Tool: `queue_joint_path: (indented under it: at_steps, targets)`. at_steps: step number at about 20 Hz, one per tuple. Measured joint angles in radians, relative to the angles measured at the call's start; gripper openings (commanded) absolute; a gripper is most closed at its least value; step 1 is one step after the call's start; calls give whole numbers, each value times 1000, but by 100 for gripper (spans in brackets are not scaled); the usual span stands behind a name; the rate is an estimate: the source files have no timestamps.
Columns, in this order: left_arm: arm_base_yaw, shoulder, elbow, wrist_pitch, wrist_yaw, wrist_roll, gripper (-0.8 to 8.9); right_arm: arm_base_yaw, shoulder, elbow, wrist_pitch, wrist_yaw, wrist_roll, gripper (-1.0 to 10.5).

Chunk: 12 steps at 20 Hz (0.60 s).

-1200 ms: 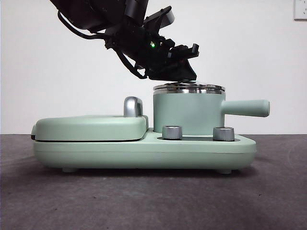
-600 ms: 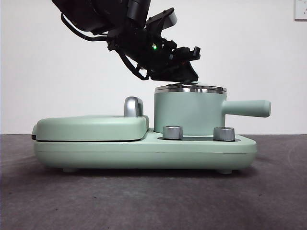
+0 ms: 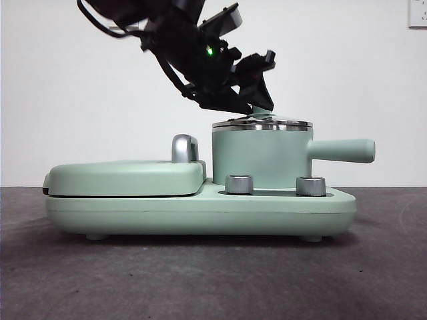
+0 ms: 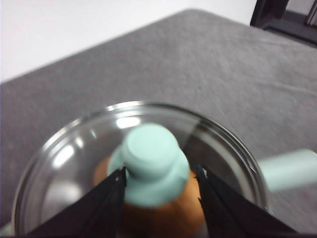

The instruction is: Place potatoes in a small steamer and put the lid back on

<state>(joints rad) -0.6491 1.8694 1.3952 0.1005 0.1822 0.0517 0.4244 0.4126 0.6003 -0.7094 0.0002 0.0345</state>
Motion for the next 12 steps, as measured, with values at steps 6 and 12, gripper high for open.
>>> queue_joint_path:
  at_steps: [6, 12]
  targets:
    - [0, -135, -11, -338, 0, -45, 194, 0, 0, 0, 0, -3, 0, 330]
    - [6, -364, -90, -597, 0, -115, 177, 0, 78, 0, 29, -104, 0, 330]
